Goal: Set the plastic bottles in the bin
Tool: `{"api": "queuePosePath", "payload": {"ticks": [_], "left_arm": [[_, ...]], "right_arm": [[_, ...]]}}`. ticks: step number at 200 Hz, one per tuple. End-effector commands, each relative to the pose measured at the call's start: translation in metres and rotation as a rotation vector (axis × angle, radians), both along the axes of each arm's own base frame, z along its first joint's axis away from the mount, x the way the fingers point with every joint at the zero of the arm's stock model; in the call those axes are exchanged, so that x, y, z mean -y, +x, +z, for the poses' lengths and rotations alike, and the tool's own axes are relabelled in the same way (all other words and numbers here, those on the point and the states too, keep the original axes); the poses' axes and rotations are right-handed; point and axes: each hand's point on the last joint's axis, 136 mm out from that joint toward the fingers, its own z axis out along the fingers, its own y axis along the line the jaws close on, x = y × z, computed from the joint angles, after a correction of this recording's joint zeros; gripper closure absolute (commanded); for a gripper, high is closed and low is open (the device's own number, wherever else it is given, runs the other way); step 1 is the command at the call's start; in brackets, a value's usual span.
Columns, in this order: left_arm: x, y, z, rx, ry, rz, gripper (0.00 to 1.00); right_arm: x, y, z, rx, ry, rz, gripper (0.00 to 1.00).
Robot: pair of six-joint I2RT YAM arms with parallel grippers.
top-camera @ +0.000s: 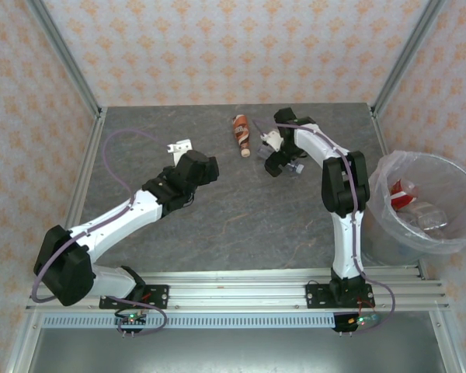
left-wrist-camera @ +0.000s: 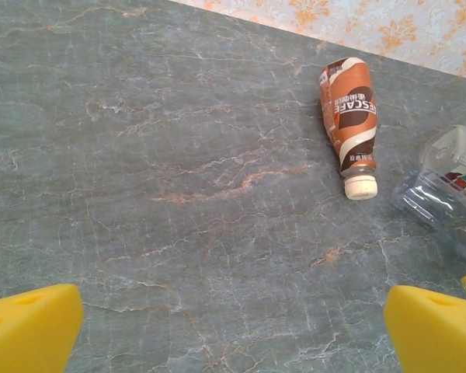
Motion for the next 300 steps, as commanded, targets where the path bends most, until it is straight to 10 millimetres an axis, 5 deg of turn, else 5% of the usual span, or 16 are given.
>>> {"api": "queuePosePath", "payload": {"ticks": [1,54,99,183,300], "left_arm": [[-0.008,0.002,-0.003,-0.007,0.017,0.036,0.00],[-0.004,0.003,-0.009,-0.017,0.002,0.032,0.00],[-0.003,0.003,-0.011,-0.021,0.003,0.030,0.00],[-0.002,0.003,-0.013,-0.022,-0.001,0.023,0.00],[-0.004,0.000,-0.011,-0.012,-0.007,0.024,0.00]], "right_arm": [[-0.003,-0.024,0.005,-0.068,0.035,0.026,0.01],[0.001,0.002,-0.008,0.030,-0.013,-0.109,0.03],[-0.020,0.000,-0.017,0.024,0.020,-0.080,0.06],[-0.020,0.004,-0.032,-0.035,-0.026,-0.127,0.19],[-0.021,-0.019,-0.001,0.013,0.033,-0.115,0.53]]}}
